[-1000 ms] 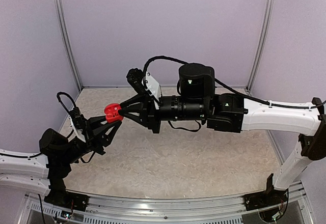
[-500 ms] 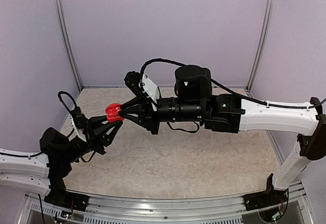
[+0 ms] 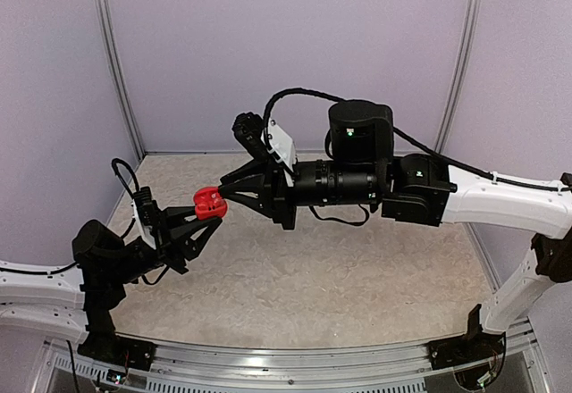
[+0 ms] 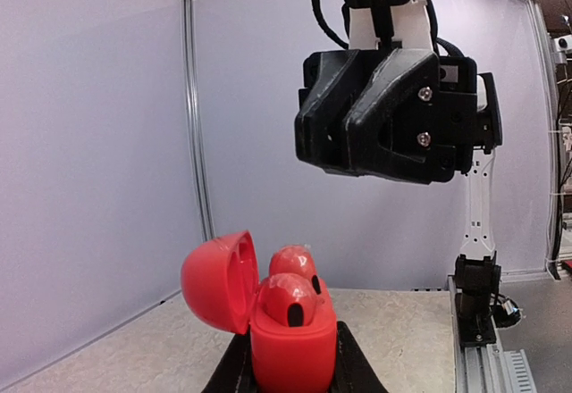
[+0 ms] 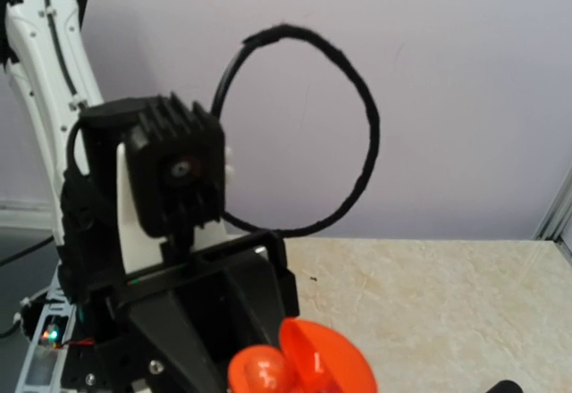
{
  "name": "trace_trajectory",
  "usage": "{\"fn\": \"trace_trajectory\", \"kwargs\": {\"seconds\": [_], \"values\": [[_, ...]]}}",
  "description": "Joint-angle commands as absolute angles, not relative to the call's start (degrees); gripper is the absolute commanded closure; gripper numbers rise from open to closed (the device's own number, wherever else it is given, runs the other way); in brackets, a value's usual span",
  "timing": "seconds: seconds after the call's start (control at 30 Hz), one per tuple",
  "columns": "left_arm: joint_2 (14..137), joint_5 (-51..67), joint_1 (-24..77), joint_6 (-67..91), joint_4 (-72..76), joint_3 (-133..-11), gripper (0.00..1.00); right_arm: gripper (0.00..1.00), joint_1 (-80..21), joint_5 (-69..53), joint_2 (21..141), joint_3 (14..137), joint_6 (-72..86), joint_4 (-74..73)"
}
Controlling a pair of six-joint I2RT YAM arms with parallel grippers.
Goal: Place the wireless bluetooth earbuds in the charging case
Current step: Adjust the right earbud in the right side groove of the charging case.
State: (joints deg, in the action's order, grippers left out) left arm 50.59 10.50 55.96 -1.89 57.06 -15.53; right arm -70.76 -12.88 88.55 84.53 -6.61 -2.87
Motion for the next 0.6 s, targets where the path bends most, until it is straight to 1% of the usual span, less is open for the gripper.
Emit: {"fn": "trace_trajectory", "kwargs": {"seconds": [0.0, 0.23, 0.57], "values": [[50.2, 12.3, 55.7, -0.9, 56.3, -17.8, 1.00, 0.85, -71.4, -13.8, 89.7, 86.6, -7.1, -5.4], [50.4, 13.0, 55.8, -1.1, 55.7, -18.3, 1.00, 0.88, -71.4, -12.0, 91.1, 86.8, -6.9, -6.3], [50.2, 13.3, 55.8, -1.5, 55.6, -18.3, 1.00, 0.97, -71.4, -11.0, 93.2, 86.5, -5.9, -10.4]]}}
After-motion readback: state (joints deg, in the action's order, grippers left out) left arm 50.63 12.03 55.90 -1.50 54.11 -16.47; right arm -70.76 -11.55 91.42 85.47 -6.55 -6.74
